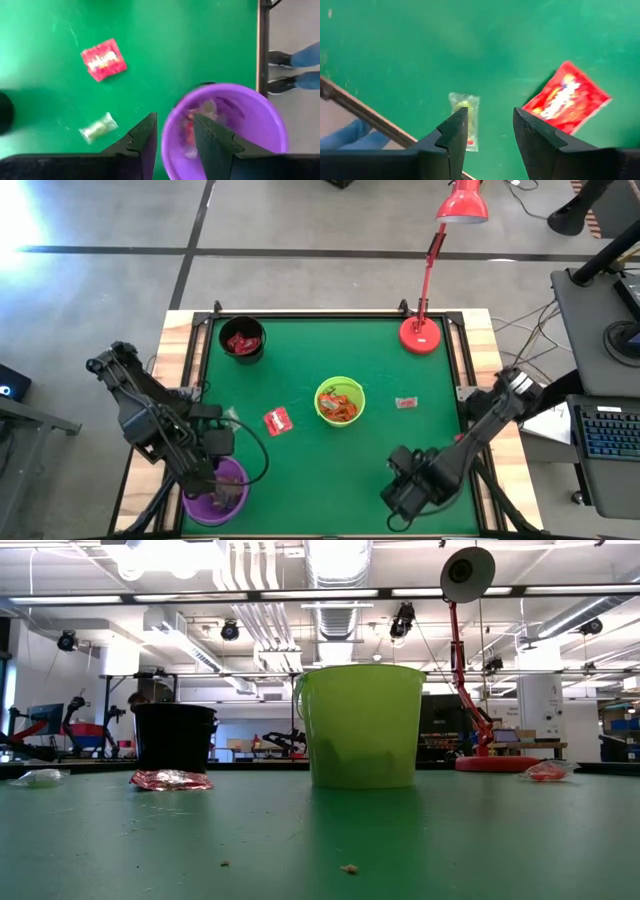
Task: Sort candy
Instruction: Put the green gummy into the purple bucket
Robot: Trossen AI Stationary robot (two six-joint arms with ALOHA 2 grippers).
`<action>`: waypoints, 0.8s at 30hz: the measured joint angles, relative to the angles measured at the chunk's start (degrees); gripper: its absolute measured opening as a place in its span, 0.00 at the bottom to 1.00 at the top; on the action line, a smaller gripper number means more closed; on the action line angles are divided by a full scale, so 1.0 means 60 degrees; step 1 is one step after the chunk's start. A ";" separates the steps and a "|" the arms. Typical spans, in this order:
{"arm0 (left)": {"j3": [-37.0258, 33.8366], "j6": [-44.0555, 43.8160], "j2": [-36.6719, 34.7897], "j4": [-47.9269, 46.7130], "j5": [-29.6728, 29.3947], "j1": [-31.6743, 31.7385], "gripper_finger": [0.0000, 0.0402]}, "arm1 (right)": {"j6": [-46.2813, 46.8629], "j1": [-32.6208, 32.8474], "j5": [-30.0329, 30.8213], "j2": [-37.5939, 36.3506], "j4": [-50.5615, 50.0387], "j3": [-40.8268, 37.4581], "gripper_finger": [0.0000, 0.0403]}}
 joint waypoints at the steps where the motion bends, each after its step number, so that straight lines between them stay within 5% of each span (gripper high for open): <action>1: 0.0000 0.0096 0.0000 -0.0002 -0.0137 0.0000 0.27 | 0.0004 0.0069 0.0002 0.0169 0.0202 0.0002 0.37; 6: 0.0000 0.0480 0.0000 0.0000 -0.0283 0.0000 0.27 | 0.0349 0.0253 -0.0045 0.1043 0.0576 0.0051 0.39; 13: 0.0000 0.0566 0.0000 0.0000 -0.0271 0.0000 0.27 | 0.0539 0.0277 -0.1901 0.1810 0.0711 0.0102 0.46; 24: 0.0000 0.0892 0.0000 -0.0011 -0.0254 0.0000 0.27 | 0.0729 0.0577 -0.1686 0.2577 0.1815 0.0106 0.49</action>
